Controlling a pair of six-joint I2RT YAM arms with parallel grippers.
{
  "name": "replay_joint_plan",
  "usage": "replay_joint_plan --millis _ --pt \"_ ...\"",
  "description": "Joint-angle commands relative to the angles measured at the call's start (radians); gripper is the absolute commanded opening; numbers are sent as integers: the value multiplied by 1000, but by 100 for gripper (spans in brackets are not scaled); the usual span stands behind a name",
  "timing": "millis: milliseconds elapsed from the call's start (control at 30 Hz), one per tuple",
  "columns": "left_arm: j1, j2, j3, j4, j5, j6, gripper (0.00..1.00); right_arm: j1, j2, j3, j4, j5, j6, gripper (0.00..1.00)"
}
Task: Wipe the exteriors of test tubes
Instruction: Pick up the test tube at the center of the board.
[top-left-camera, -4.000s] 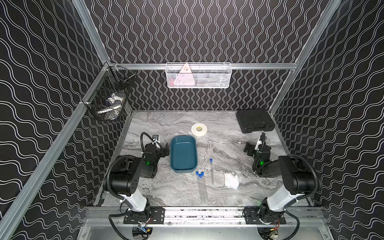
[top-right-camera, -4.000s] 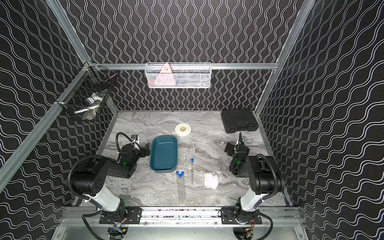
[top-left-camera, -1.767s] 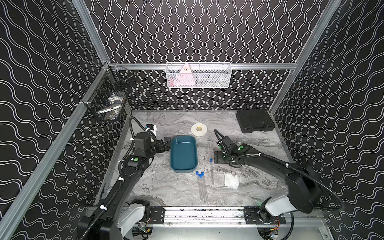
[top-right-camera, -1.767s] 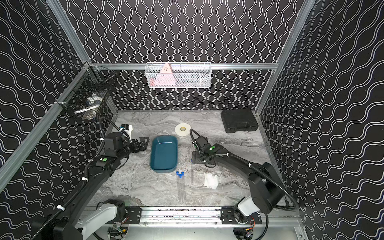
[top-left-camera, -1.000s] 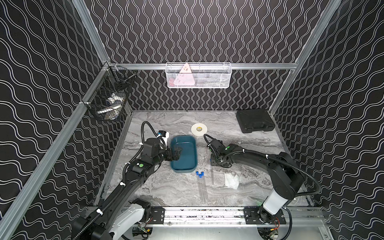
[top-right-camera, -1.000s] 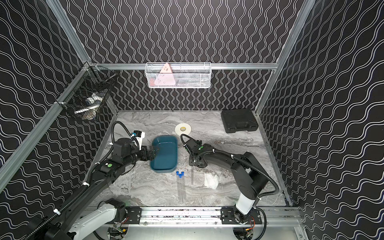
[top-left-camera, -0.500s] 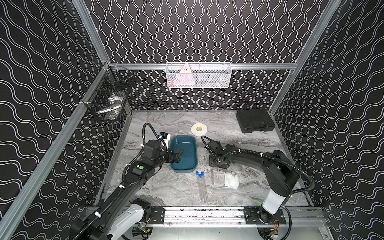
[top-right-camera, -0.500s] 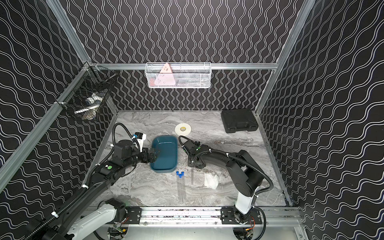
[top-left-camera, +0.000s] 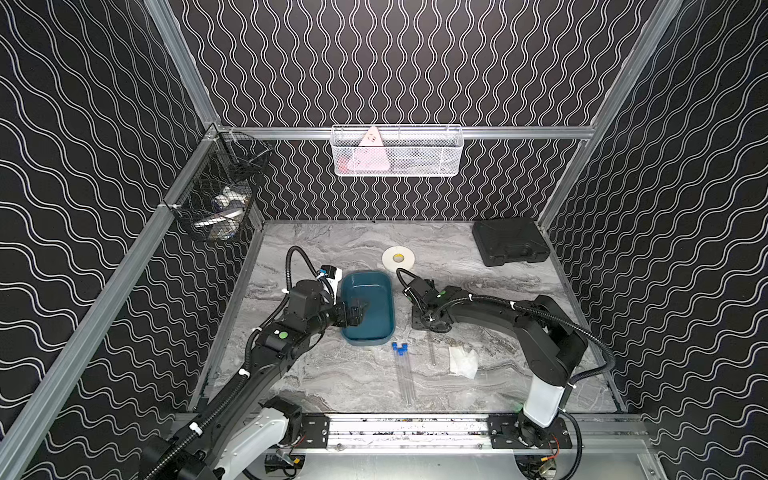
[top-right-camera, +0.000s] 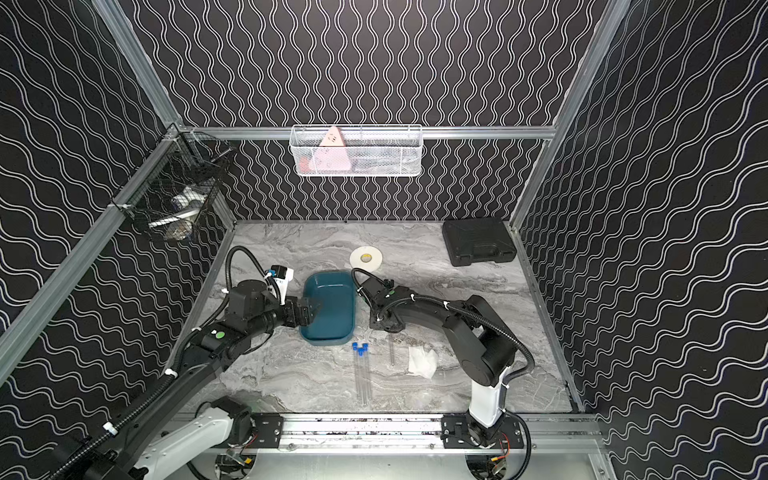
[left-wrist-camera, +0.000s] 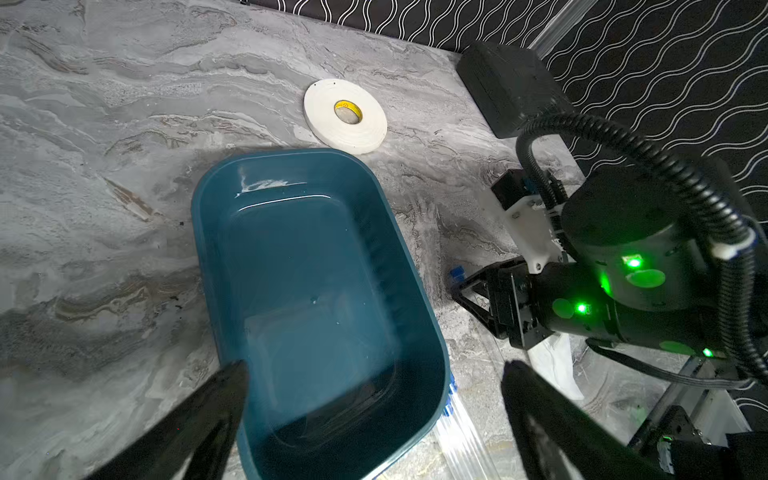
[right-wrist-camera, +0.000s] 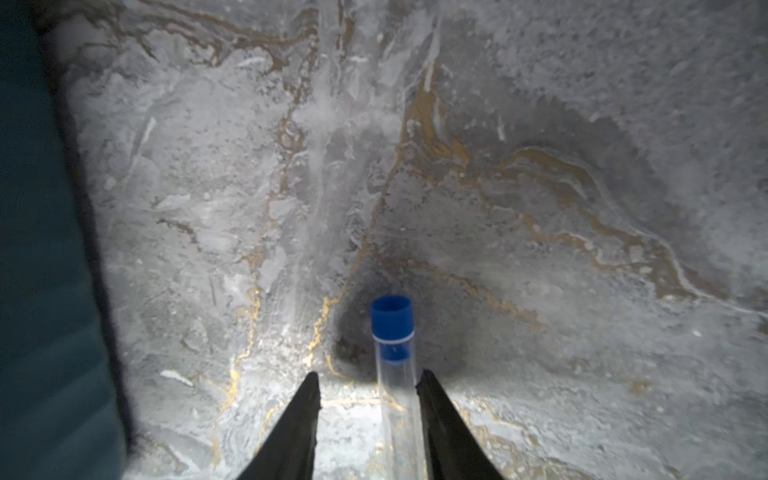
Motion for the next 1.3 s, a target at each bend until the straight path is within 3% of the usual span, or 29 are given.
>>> replay_joint_plan --millis 0,500,833,1067,1267 --pt "-2 3 -4 4 4 -9 99 0 18 14 -22 15 19 38" --pt "-5 16 -4 9 20 -13 99 -2 23 -3 -10 15 24 20" --pt "-38 90 22 46 105 -26 99 -90 -115 -65 63 -78 19 17" --pt "-152 160 -4 225 147 -113 95 -199 -254 -56 101 -168 -3 15" --pt "-340 361 44 471 194 -209 91 -266 -348 16 106 -225 -21 15"
